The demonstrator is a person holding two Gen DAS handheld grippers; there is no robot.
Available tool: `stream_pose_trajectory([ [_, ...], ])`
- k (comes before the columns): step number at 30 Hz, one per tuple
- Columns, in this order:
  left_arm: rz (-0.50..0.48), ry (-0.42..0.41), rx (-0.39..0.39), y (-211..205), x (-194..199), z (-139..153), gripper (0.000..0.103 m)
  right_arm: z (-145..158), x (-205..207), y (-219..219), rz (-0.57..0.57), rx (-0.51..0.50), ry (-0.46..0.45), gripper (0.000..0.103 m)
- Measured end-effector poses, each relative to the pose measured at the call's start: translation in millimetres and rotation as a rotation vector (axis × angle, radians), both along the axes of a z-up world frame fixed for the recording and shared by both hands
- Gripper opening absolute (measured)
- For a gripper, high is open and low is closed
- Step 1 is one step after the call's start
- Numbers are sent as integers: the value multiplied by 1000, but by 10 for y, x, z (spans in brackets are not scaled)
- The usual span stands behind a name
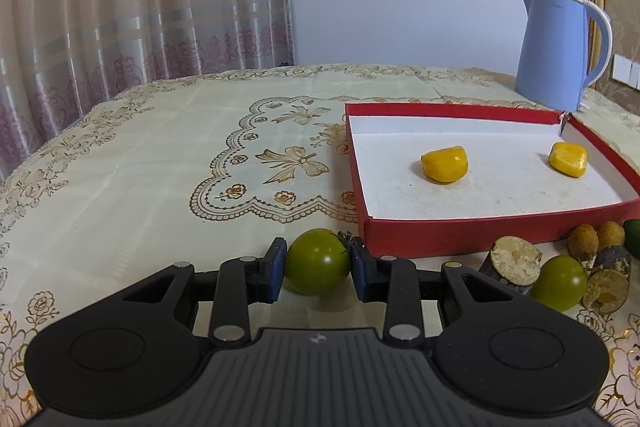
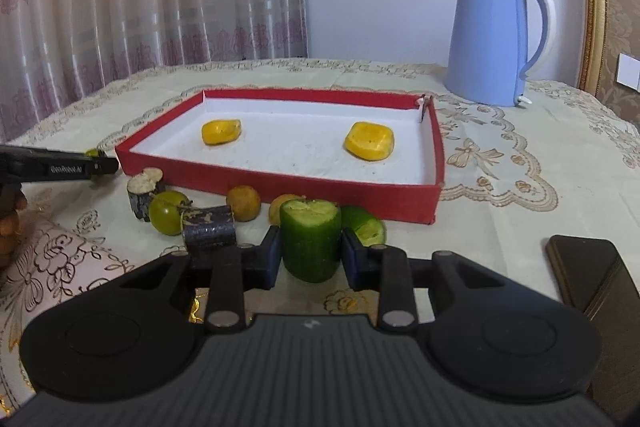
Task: Organize fruits
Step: 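Lift the green lime with the left gripper while the right gripper grasps the cucumber piece, then carry the green lime into the red tray and open the left gripper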
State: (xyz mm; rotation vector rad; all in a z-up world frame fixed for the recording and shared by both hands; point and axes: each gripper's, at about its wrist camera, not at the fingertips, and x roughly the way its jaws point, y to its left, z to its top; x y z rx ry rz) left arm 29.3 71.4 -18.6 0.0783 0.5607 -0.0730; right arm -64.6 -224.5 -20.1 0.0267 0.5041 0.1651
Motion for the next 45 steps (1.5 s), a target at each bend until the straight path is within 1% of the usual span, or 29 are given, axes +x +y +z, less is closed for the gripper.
stream_pose_trajectory([
  [3,8,5,20,-29,-1,2,33,18,-26,-44,2,20,-8,30],
  [8,12,13,18,-50,-19,30,33,11,-46,-69,4,30,-14,30],
  [12,15,4,49,-119,-35,64,33,6,-64,-85,10,37,-19,30],
  [21,20,3,83,-256,-46,151,33,5,-87,-116,12,53,-28,30],
  [26,16,-17,65,-321,-62,223,33,38,-119,-130,7,63,-44,30],
  [36,-16,-46,69,-499,-114,314,33,44,-130,-185,-6,83,-52,30],
  [45,-42,-35,75,-664,-40,314,33,26,-126,-191,-8,87,-47,30],
])
